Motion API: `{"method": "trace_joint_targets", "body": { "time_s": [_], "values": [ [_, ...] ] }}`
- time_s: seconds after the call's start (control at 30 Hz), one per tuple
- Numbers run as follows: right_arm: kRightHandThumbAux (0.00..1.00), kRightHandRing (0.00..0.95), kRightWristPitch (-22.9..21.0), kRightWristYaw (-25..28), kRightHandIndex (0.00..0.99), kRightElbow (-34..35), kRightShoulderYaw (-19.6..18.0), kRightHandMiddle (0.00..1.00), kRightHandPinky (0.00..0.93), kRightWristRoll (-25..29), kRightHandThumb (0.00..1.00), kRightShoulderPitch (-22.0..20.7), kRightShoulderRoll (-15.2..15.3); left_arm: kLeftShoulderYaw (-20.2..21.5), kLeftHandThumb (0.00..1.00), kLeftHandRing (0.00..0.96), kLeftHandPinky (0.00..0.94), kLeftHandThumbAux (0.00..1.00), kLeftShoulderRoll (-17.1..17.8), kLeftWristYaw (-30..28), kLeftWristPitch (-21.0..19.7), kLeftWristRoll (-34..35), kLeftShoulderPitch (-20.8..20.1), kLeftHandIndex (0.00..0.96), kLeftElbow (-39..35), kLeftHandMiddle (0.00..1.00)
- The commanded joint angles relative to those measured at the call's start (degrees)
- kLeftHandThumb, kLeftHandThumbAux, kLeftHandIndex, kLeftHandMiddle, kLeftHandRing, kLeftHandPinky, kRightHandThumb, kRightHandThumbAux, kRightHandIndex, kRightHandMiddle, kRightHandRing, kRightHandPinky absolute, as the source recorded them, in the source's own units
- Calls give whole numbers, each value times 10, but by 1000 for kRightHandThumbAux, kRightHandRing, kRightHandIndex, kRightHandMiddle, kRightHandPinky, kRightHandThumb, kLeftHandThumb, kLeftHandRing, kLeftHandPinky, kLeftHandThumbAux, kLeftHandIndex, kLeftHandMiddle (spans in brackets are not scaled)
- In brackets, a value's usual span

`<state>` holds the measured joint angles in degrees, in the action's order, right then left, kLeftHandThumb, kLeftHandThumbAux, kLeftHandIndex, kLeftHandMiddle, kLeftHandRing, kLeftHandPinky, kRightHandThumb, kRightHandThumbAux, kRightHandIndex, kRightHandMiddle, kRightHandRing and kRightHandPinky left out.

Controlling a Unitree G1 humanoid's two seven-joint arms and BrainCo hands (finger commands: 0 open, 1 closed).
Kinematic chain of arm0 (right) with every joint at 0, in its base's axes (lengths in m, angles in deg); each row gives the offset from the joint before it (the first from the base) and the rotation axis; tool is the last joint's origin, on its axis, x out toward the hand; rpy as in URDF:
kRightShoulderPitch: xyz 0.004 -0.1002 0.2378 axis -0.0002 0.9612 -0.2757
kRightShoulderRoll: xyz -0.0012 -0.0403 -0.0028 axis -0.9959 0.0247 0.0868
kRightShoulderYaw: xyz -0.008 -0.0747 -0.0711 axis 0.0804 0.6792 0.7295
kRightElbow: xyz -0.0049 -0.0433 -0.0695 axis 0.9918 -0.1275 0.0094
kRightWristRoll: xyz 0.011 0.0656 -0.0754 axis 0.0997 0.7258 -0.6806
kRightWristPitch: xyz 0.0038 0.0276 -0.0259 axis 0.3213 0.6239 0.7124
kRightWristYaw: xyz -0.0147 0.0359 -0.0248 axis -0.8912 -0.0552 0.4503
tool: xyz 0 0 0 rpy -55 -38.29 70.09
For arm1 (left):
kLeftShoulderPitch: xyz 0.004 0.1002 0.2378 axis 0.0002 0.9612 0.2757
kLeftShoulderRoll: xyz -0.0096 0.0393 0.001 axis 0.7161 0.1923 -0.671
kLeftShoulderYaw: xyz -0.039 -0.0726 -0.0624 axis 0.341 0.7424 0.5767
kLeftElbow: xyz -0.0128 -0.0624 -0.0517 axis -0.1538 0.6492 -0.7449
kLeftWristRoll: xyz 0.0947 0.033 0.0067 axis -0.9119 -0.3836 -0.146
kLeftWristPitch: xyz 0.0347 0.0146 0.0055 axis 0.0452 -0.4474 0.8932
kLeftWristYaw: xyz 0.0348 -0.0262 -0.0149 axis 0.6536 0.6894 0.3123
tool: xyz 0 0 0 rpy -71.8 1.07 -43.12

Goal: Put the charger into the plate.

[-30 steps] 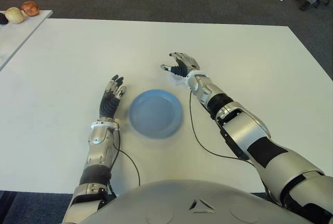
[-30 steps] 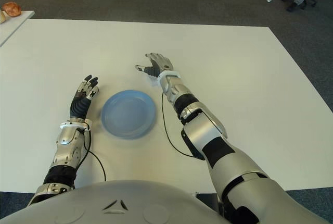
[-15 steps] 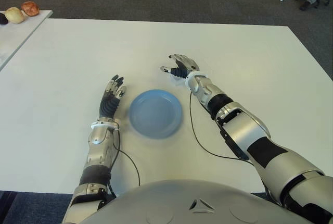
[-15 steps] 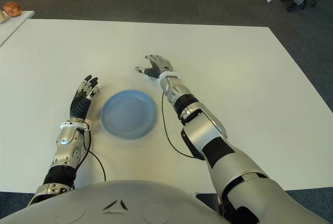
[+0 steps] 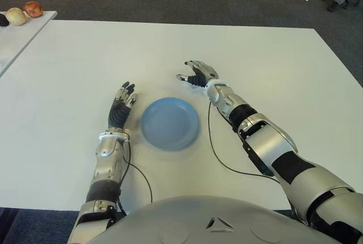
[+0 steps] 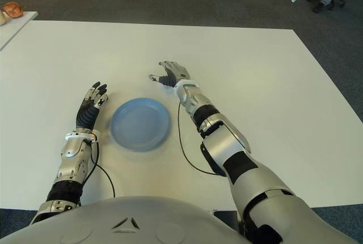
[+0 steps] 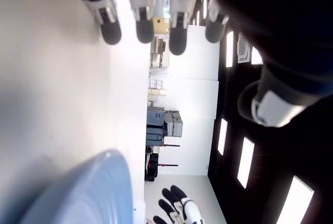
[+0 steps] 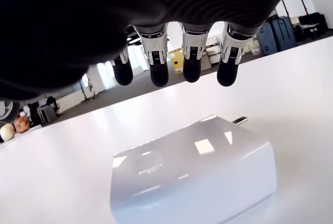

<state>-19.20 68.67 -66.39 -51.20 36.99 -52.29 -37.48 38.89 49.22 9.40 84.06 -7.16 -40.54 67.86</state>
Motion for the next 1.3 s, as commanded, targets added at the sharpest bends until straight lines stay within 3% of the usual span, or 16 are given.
{"method": "trace_joint_targets", "body": {
  "time_s": [0.03,0.33,0.57,0.9,1.3],
  "values": [
    [175,0,20,0,0,10,0,0,0,3,259,29,23,-8,0,79,0,540,-5,-3,-56,-3,38,11,27,128],
    [190,0,55,5,0,20,-1,0,0,2,251,49,60,-7,0,81,0,538,-1,-8,-52,-1,38,7,28,127],
    [205,0,55,18,0,43,5,0,0,-3,243,68,79,-5,0,83,0,535,2,-9,-51,3,37,5,30,129],
    [214,0,13,32,0,82,11,0,0,-12,257,93,82,-6,0,85,0,532,8,-11,-47,0,37,7,32,134],
    [215,0,9,27,0,87,13,0,0,-11,279,102,75,-6,0,82,0,536,11,-12,-52,2,37,9,32,134]
  ]
}}
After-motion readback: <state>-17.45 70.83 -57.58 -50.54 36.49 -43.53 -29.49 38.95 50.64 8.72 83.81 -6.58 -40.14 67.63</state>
